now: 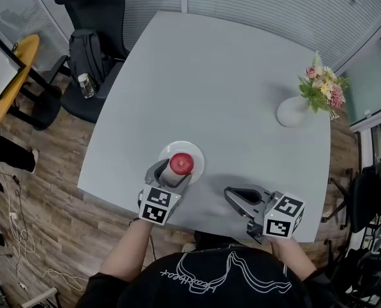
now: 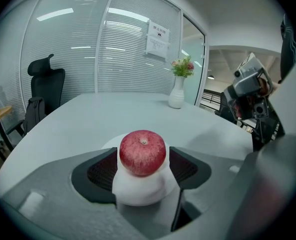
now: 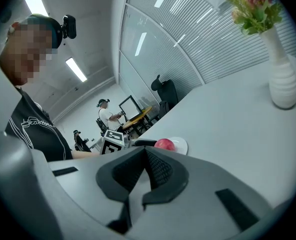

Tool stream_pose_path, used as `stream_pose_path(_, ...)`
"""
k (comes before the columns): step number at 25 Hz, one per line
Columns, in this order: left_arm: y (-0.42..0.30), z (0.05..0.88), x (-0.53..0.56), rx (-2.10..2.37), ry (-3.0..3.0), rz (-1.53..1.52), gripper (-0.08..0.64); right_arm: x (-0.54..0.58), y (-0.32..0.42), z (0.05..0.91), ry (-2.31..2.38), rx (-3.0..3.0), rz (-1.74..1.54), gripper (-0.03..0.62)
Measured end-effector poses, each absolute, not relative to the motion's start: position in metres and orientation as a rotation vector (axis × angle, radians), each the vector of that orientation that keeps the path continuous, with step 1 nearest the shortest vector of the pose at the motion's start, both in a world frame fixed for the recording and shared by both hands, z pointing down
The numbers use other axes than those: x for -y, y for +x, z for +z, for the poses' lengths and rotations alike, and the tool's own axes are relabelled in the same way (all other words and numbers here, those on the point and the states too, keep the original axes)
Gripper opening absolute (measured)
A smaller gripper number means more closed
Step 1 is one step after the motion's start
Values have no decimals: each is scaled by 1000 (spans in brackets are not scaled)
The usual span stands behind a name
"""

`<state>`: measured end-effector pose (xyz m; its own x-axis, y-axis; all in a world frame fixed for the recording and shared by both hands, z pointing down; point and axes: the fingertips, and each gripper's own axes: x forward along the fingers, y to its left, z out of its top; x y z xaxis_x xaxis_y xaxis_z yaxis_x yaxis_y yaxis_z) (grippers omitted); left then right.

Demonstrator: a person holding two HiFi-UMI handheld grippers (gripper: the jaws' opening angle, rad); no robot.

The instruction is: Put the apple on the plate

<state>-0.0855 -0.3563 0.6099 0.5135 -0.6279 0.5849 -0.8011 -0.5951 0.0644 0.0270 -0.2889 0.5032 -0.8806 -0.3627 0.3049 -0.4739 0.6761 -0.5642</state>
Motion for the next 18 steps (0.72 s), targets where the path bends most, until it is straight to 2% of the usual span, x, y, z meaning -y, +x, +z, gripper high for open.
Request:
stream_pose_path(11,-103,541,321,1215,2410,470,307,261,15,481,675,2781,931,9)
stream_pose_path(13,-102,521,307,1178,2428,399,270,254,12,476,670,2795,914,9)
stream_pose_path(18,-99,473,268,1082,2445,228,107,234,4,463,653,2821,856,9)
